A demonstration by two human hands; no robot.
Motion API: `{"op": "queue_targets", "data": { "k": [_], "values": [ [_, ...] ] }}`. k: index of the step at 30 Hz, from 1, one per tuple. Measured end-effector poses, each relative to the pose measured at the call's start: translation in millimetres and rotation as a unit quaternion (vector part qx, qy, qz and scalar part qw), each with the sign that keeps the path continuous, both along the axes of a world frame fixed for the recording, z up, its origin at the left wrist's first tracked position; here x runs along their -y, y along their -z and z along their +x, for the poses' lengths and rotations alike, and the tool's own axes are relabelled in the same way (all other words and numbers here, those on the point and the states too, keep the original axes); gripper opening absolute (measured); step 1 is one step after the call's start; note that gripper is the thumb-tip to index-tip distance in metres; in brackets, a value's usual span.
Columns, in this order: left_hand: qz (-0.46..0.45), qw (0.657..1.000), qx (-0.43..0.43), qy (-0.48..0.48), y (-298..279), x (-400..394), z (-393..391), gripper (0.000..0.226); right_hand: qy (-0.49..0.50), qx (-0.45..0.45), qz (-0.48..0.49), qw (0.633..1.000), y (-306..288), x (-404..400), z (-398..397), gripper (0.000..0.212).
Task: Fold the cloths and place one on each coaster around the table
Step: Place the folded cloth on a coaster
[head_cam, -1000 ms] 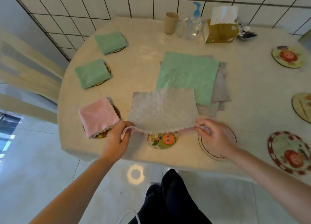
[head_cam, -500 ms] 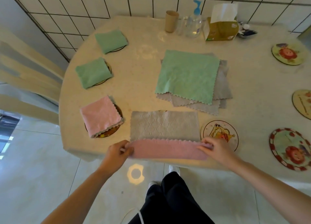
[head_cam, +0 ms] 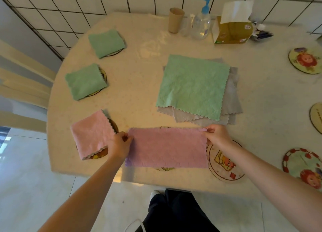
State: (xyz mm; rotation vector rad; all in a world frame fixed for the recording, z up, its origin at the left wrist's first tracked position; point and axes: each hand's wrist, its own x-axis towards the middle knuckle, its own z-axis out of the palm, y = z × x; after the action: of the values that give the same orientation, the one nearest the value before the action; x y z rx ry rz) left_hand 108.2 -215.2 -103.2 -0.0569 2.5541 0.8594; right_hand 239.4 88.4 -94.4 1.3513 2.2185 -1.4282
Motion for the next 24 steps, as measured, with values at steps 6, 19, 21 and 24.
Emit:
{"op": "queue_targets", "data": {
  "k": [6, 19, 21, 24],
  "values": [
    [-0.032, 0.998, -0.045, 0.021, 3.8, -3.0, 3.0, 0.019, 0.029, 0.019, -0.015, 0.999, 4.0, 0.3, -1.5, 0.01],
    [-0.117, 0.968, -0.203, 0.095, -2.1, 0.0, 17.5, 0.027, 0.015, -0.04, 0.196, 0.98, -11.4, 14.1, 14.9, 0.014],
    [-0.125, 0.929, -0.295, 0.188, -7.8, 2.2, 32.7, 0.035, -0.097, -0.105, 0.235, 0.961, -28.1, 33.8, 30.0, 0.02],
    [-0.021, 0.86, -0.328, 0.39, -5.3, 0.0, 72.8, 0.042, -0.324, -0.118, 0.203, 0.917, -32.7, 75.1, 55.7, 0.036]
  ]
}}
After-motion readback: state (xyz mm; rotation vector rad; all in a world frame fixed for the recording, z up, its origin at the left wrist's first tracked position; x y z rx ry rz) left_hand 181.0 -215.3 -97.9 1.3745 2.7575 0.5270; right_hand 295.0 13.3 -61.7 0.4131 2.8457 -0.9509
